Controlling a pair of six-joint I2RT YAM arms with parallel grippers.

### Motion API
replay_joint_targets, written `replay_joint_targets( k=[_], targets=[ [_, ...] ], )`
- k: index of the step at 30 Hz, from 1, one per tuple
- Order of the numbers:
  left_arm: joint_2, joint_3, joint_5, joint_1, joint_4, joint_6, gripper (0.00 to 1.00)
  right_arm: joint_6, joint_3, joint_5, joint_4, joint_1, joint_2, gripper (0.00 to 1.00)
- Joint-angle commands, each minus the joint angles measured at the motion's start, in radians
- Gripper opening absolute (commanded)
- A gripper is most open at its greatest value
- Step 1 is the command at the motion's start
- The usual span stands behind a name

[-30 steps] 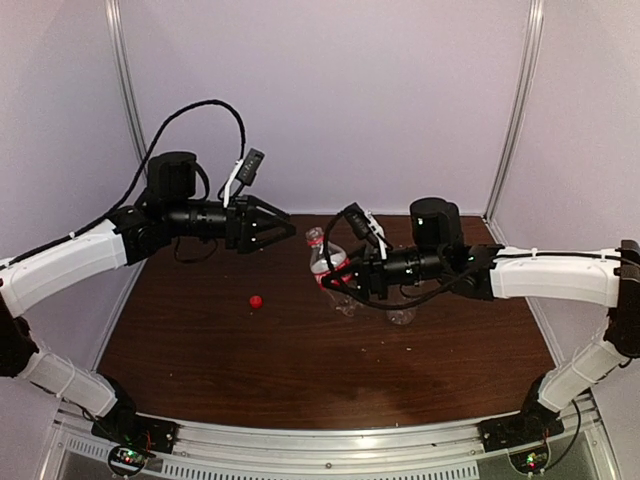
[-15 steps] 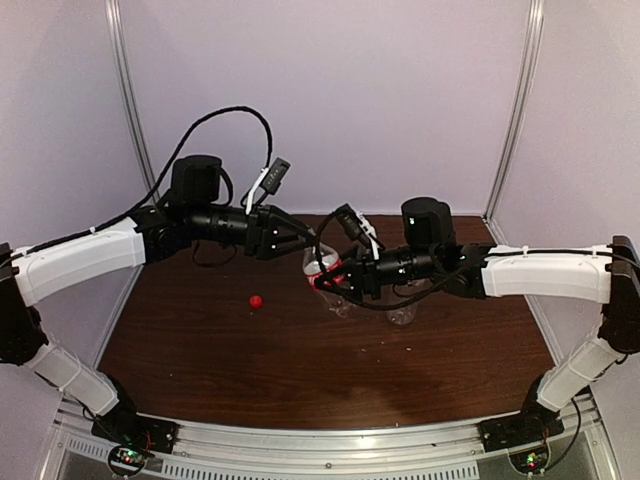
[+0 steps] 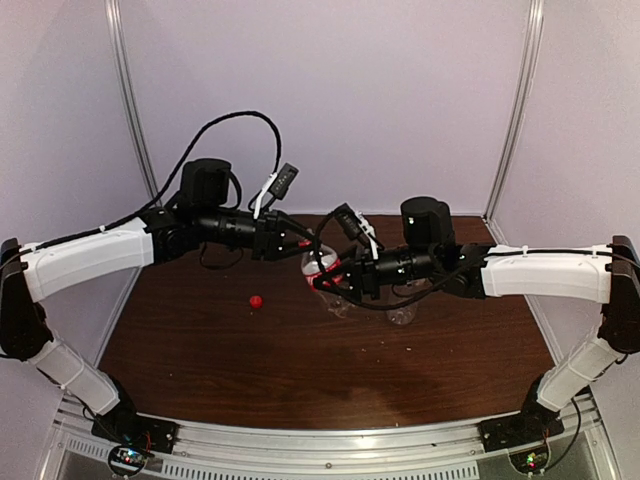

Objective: Unscrew the bottle caps

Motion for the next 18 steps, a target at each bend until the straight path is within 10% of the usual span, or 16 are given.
replay_joint_targets(
  k=[1,7,18],
  targets=[
    [0.003,0.033,0.023,-0.008,0.036,0.016,0.22,-0.01,0.03,0.004,0.01,0.007,0.0,0.28],
    [-0.011,0.036,-0.006,-0.008,-0.007,0.042,0.01,-0.021,0.038,0.057,-0.046,0.007,-0.002,0.48],
    [-0.066,0.019,-0.105,0.014,-0.111,0.12,0.0,-0.052,0.03,0.114,-0.108,0.005,-0.035,1.0]
  ],
)
